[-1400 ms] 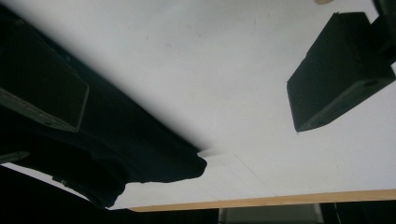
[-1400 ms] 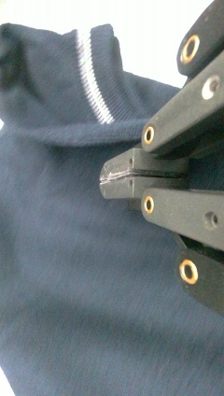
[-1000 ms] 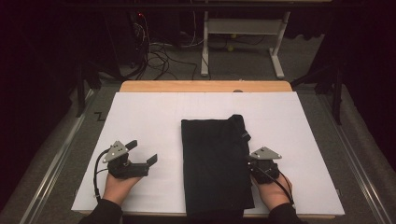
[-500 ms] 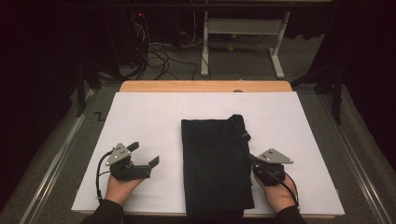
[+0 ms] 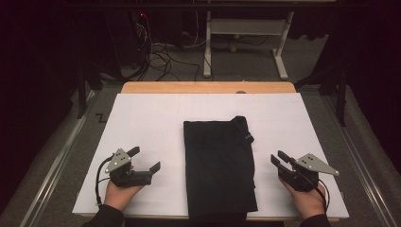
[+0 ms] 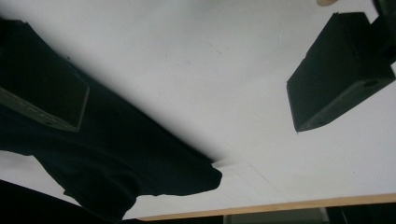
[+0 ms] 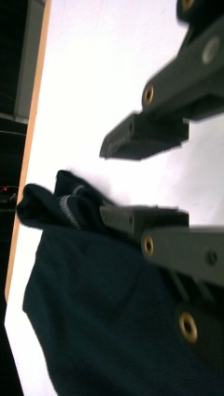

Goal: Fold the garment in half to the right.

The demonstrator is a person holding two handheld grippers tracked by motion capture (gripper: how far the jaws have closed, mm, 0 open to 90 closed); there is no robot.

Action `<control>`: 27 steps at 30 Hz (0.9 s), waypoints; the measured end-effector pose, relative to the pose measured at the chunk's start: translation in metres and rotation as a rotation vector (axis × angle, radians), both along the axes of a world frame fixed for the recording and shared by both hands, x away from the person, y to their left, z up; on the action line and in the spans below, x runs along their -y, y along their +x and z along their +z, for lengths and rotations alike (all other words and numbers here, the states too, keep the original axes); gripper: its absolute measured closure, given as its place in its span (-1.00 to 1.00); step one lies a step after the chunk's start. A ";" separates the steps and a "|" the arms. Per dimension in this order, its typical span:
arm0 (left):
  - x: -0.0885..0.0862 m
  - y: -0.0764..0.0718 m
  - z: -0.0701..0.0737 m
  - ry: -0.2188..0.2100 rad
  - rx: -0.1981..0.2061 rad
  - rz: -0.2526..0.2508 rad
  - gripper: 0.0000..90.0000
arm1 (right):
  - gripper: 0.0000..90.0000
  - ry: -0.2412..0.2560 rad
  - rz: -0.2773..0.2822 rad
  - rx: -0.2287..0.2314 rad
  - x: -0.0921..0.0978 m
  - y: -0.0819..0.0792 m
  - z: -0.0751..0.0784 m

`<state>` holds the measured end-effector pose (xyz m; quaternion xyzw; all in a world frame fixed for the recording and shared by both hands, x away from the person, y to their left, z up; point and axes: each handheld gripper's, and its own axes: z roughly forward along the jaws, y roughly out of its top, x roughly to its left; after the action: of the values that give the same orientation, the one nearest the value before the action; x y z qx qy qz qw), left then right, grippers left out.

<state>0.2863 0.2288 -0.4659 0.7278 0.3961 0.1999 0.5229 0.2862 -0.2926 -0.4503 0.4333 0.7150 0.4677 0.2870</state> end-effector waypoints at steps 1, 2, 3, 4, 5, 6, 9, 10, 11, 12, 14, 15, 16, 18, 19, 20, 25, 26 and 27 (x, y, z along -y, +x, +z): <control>-0.001 -0.002 0.001 0.004 0.009 0.001 -1.00 | 0.27 0.011 0.005 -0.001 0.004 -0.002 -0.002; -0.003 -0.004 0.001 0.007 0.017 0.005 -1.00 | 0.20 0.021 0.008 0.000 0.008 -0.004 -0.003; -0.004 -0.006 0.002 0.007 0.022 0.009 -1.00 | 0.11 0.035 0.015 0.002 0.012 -0.006 -0.006; -0.004 -0.007 0.002 0.009 0.024 0.009 -1.00 | 0.06 0.042 0.022 0.003 0.016 -0.007 -0.007; -0.005 -0.008 0.002 0.010 0.024 0.008 -1.00 | 0.01 0.046 0.027 0.001 0.018 -0.009 -0.008; -0.005 -0.008 0.001 0.014 0.020 0.003 -1.00 | -0.06 0.047 0.032 0.001 0.020 -0.011 -0.010; -0.004 -0.007 0.001 0.003 0.017 -0.005 -1.00 | -0.34 0.052 0.045 0.012 0.023 -0.014 -0.012; -0.004 -0.007 0.001 0.003 0.016 -0.006 -1.00 | -0.41 0.060 0.050 0.013 0.023 -0.014 -0.012; -0.003 -0.007 0.000 0.003 0.020 -0.007 -1.00 | -0.48 0.068 0.049 0.016 0.023 -0.015 -0.011; -0.003 -0.007 0.001 0.006 0.023 -0.008 -1.00 | -0.55 0.080 0.046 0.027 0.023 -0.016 -0.010; -0.002 -0.007 0.001 0.009 0.029 -0.011 -1.00 | -0.67 0.095 0.041 0.052 0.023 -0.019 -0.005; -0.002 -0.007 0.002 0.008 0.026 -0.013 -1.00 | -0.72 0.101 0.037 0.070 0.023 -0.021 -0.003; -0.003 -0.007 0.002 0.004 0.025 -0.014 -1.00 | -0.77 0.099 0.035 0.077 0.023 -0.023 -0.001; -0.003 -0.006 0.002 0.002 0.027 -0.012 -1.00 | -0.90 0.093 0.025 0.085 0.022 -0.026 0.001; -0.003 -0.006 0.003 0.002 0.027 -0.012 -1.00 | -0.97 0.092 0.021 0.085 0.021 -0.027 0.002; -0.003 -0.006 0.003 0.003 0.027 -0.013 -1.00 | -1.00 0.090 0.013 0.092 0.021 -0.028 0.002; 0.000 -0.006 0.004 0.007 0.041 -0.012 -1.00 | -1.00 0.082 0.018 0.095 0.020 -0.029 0.001; 0.000 -0.006 0.004 0.006 0.040 -0.013 -1.00 | -1.00 0.079 0.019 0.093 0.020 -0.029 0.001; 0.000 -0.006 0.004 0.005 0.038 -0.014 -1.00 | -1.00 0.073 0.015 0.094 0.021 -0.028 0.000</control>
<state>0.2803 0.2286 -0.4619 0.7279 0.3803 0.2112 0.5300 0.2584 -0.3134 -0.4505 0.4158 0.6865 0.5153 0.3006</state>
